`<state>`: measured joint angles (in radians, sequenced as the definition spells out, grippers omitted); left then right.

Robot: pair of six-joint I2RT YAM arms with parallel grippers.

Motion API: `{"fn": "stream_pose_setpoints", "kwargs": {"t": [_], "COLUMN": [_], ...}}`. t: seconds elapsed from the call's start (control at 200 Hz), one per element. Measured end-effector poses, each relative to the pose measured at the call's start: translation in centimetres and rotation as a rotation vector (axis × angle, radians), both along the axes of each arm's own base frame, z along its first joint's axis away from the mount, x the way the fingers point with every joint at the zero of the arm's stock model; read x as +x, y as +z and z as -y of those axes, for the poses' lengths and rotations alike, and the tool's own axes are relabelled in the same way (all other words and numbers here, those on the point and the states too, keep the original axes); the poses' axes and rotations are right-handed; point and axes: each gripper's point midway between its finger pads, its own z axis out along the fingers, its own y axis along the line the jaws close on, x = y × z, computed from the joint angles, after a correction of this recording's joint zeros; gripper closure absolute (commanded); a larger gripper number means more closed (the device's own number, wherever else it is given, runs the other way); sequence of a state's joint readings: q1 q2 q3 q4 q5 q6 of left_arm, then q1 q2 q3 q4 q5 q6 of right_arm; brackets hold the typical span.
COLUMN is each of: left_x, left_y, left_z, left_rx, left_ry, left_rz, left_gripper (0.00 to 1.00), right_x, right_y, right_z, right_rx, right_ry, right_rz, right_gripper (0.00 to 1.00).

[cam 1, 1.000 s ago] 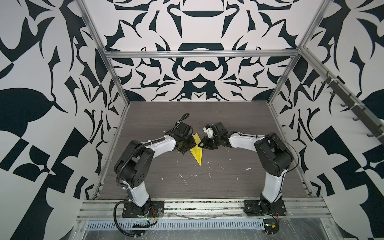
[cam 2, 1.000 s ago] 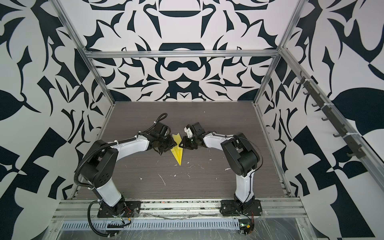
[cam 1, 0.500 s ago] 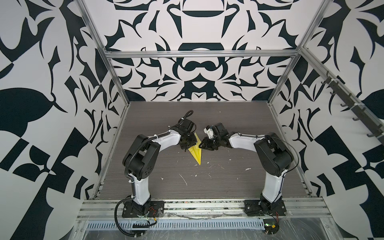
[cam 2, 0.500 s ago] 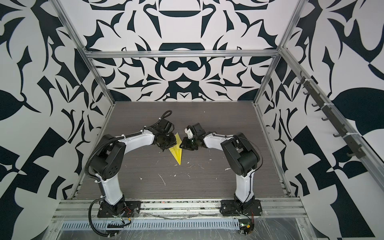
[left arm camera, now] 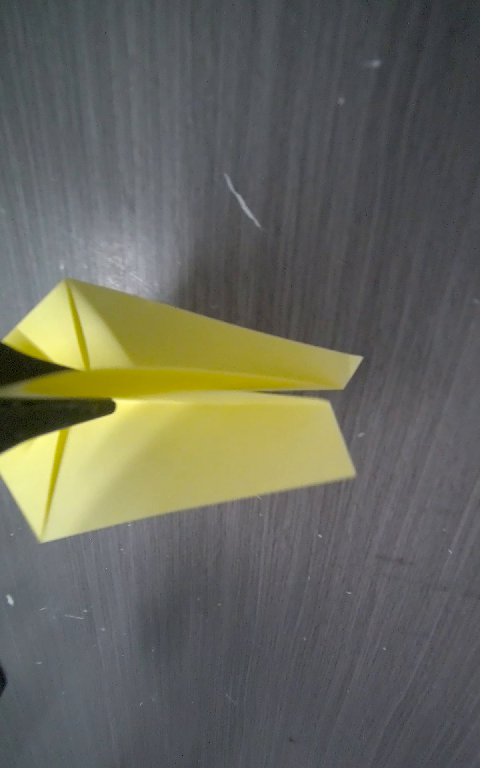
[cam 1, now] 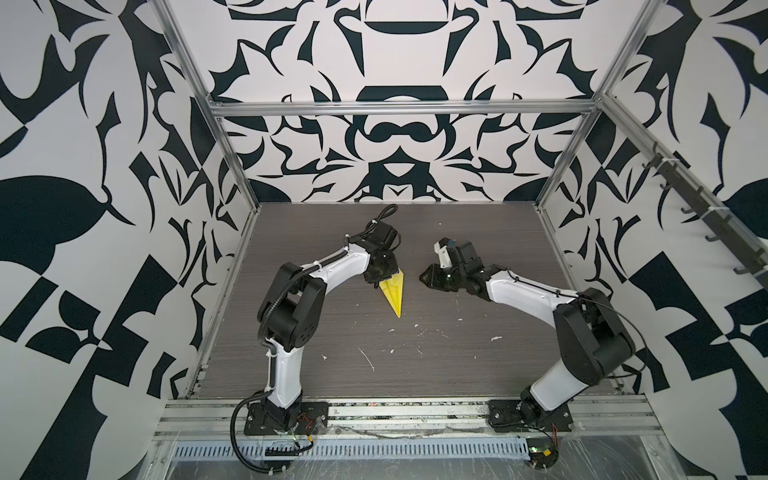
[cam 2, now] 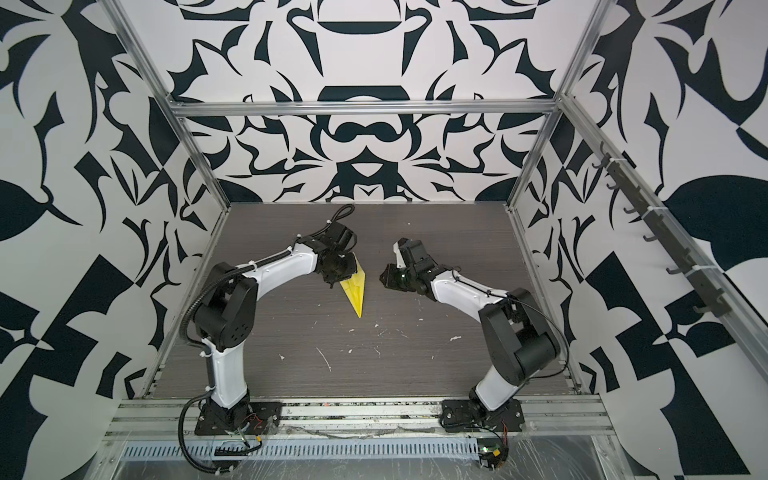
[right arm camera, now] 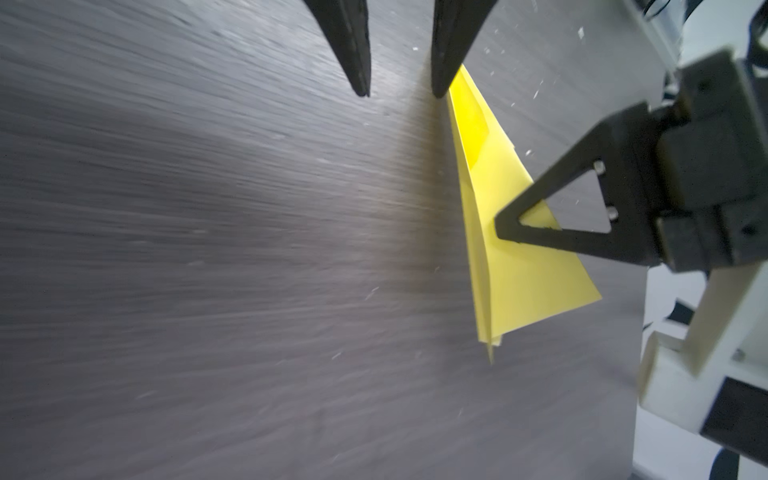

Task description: Fold a paper plane with a square sheet of paper (pick it up from the middle)

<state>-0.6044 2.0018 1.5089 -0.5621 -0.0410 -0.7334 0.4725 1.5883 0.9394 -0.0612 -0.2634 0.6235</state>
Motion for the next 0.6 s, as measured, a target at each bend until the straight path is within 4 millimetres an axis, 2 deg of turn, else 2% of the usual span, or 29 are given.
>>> {"fn": "stream_pose_setpoints", "kwargs": {"t": [0.15,0.22,0.44,0.6], "left_x": [2.1,2.7,3.8,4.4], "left_y": [-0.6,-1.0,-2.0,-2.1], "left_z": [0.4,0.5,0.5,0.9], "left_rx": [0.092,0.134,0.218,0.227], "left_ry": [-0.058,-0.088,-0.154,-0.178], "left_rz": [0.002,-0.003,-0.024,-0.019], "left_gripper": [0.98,0.95,0.92,0.84], "right_x": [0.0,-0.1,-0.3,-0.5], "right_y": [0.6,0.7,0.8,0.6], "right_z": [3.0,3.8,4.4,4.5], "right_rx": [-0.049,-0.067,-0.088,-0.094], "right_ry": [-0.087,-0.109,-0.127,-0.127], "right_rz": [0.028,0.032,0.04,0.031], "right_gripper": [0.7,0.7,0.7,0.7]}}
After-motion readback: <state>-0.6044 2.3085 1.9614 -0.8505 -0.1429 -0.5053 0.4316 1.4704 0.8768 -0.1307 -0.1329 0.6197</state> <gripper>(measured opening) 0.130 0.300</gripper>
